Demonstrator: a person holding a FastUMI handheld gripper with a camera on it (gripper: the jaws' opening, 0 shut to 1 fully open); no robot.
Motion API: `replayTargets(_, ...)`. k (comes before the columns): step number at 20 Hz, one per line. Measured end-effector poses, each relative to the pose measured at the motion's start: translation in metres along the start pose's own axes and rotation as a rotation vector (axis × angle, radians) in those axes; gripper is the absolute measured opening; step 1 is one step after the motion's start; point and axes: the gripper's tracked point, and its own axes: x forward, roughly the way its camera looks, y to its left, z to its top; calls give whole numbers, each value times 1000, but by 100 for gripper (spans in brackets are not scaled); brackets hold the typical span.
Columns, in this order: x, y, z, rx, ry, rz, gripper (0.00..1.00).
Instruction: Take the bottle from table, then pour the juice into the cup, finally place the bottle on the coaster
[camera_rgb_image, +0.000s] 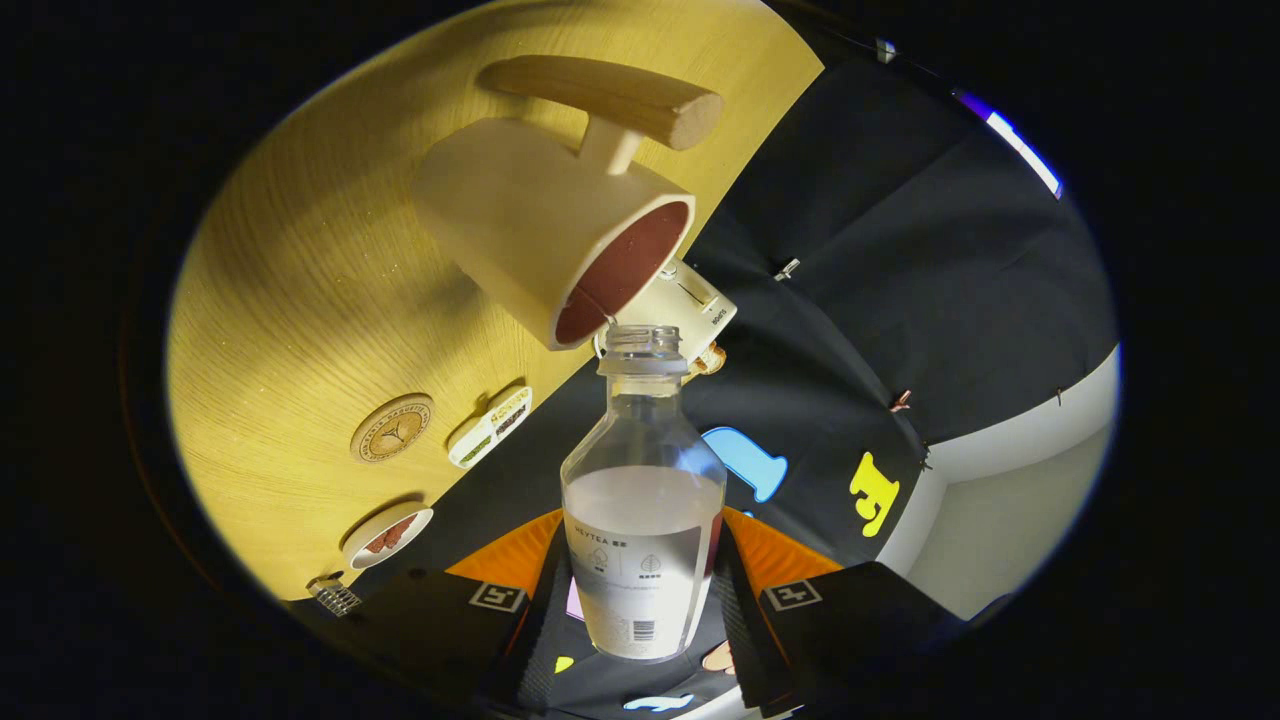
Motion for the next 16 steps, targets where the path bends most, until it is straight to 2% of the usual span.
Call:
replayTargets(13, -3, -2, -3, 5, 5, 0, 71)
replayTargets(16, -4, -1, -3, 39, 14, 10, 71)
